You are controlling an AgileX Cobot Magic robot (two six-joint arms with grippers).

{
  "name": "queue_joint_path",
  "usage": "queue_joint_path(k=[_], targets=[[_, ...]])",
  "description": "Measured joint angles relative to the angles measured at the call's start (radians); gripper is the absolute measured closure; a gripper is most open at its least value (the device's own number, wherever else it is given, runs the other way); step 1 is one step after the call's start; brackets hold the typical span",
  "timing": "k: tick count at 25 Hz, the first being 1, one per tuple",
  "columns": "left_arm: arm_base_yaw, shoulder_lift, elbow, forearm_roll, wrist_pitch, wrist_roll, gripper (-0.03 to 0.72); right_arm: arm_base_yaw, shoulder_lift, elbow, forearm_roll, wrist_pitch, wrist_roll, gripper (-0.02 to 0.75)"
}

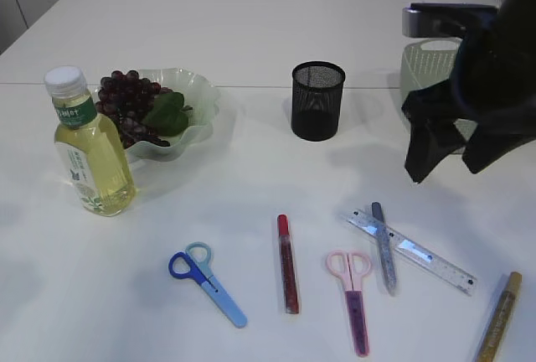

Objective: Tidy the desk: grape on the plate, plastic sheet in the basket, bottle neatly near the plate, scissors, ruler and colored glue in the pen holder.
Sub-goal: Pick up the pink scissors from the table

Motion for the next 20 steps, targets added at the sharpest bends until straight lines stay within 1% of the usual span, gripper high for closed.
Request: queue_joint_path(k=[5, 10, 13, 15, 20], targets=[[0.000, 0.000, 0.000, -0.010, 0.017, 0.000, 0.202, 0.000, 0.055, 0.002, 0.072, -0.002, 0.162, 0.162], [0.000, 0.000, 0.000, -0.012, 0.021, 0.000, 0.202, 0.010, 0.087, 0.009, 0.086, -0.010, 0.216, 0.162], [0.000, 0.000, 0.000, -0.012, 0.023, 0.000, 0.202, 0.013, 0.089, 0.018, 0.117, -0.012, 0.223, 0.162], [0.000, 0.000, 0.000, -0.012, 0.025, 0.000, 0.202, 0.013, 0.090, 0.018, 0.115, -0.014, 0.225, 0.162], [0.000, 0.000, 0.000, -0.010, 0.044, 0.000, 0.202, 0.017, 0.092, 0.038, 0.043, -0.015, 0.249, 0.162]])
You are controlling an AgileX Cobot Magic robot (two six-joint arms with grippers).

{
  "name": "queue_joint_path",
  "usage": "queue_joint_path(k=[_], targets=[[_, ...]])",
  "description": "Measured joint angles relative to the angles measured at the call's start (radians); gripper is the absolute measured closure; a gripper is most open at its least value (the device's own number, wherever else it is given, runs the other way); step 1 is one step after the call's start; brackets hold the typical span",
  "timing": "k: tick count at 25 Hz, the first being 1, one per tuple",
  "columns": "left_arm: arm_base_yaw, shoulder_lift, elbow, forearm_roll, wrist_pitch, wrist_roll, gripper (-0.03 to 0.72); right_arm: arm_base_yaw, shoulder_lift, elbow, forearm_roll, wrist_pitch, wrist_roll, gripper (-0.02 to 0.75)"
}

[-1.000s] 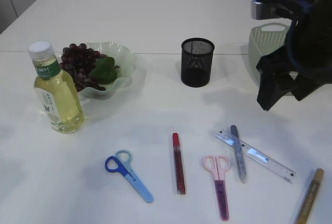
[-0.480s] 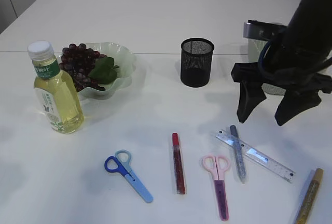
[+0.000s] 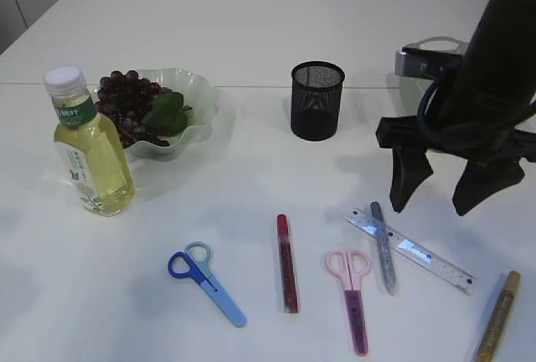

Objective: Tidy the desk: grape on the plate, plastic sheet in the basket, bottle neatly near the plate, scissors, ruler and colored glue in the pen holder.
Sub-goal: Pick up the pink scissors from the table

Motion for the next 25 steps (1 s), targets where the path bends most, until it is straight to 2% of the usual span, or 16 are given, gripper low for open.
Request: queue_joint_path(k=[3, 7, 11, 25], targets=[[0.000, 0.000, 0.000, 0.000, 0.000, 0.000, 0.204, 0.038, -0.020, 0.060, -0.054, -0.003, 0.061, 0.162], [0.000, 0.000, 0.000, 0.010, 0.000, 0.000, 0.204, 0.132, -0.092, 0.150, -0.095, -0.009, 0.177, 0.162], [0.000, 0.000, 0.000, 0.035, 0.001, 0.000, 0.204, 0.209, -0.121, 0.191, -0.097, -0.108, 0.278, 0.162], [0.000, 0.000, 0.000, 0.083, 0.025, 0.000, 0.209, 0.233, 0.061, 0.198, -0.072, -0.252, 0.339, 0.162]])
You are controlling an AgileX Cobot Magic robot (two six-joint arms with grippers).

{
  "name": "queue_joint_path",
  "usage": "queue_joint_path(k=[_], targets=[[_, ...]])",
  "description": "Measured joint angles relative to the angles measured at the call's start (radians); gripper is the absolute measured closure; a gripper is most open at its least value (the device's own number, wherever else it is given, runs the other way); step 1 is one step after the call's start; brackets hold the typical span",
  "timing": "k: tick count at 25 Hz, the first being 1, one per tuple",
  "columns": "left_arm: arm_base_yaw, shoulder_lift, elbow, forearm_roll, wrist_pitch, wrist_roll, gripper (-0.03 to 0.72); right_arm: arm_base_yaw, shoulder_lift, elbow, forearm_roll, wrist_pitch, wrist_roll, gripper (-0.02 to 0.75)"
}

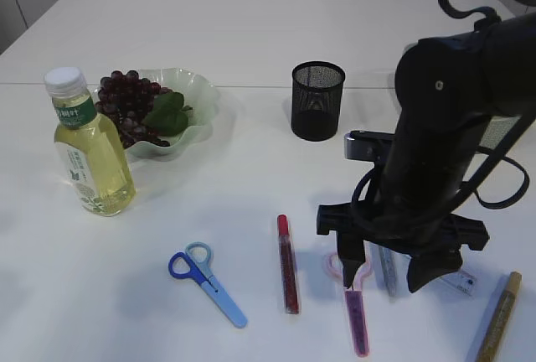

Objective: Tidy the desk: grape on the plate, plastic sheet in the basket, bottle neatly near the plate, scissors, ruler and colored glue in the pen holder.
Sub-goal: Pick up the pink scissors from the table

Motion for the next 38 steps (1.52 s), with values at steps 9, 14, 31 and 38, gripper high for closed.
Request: queue_joint_path(k=[9, 14, 31, 38], targets=[[0.000, 0.000, 0.000, 0.040, 0.002, 0.000, 0.210, 0.046, 0.079, 0.000, 0.013, -0.045, 0.000, 0.162], [0.000, 0.000, 0.000, 0.042, 0.007, 0.000, 0.210, 0.048, 0.085, 0.000, 0.002, -0.096, 0.004, 0.162], [0.000, 0.000, 0.000, 0.042, 0.030, 0.000, 0.210, 0.048, 0.165, 0.000, -0.030, -0.121, 0.008, 0.162], [0.000, 0.000, 0.000, 0.042, 0.030, 0.000, 0.210, 0.048, 0.169, 0.000, -0.031, -0.123, 0.008, 0.162]])
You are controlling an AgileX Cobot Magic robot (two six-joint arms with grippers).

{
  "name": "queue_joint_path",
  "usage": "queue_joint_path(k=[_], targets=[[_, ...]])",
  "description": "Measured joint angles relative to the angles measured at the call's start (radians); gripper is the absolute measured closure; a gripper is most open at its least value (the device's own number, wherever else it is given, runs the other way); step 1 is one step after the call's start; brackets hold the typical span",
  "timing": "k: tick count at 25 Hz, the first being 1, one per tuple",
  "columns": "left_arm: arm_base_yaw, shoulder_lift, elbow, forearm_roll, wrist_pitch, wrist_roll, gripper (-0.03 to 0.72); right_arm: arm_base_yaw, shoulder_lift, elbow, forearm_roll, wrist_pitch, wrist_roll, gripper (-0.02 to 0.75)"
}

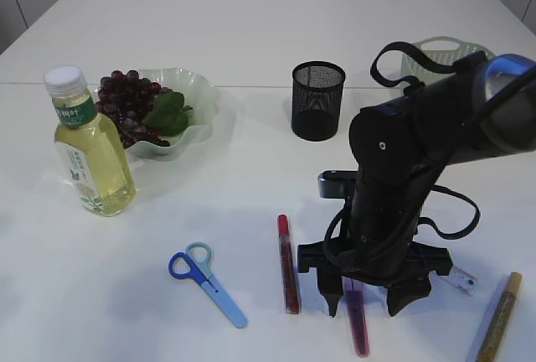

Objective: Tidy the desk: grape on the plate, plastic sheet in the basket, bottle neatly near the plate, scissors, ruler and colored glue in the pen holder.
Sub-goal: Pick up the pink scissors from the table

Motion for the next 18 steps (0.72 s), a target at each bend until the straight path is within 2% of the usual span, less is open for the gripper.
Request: queue_joint_path(k=[8, 18], targets=[[0.000, 0.000, 0.000, 0.000, 0.001, 0.000, 0.210, 0.000, 0.004, -0.002, 0.000, 0.000, 0.000, 0.162], [0.000, 0.000, 0.000, 0.000, 0.001, 0.000, 0.210, 0.000, 0.030, -0.091, -0.006, 0.044, -0.003, 0.162]])
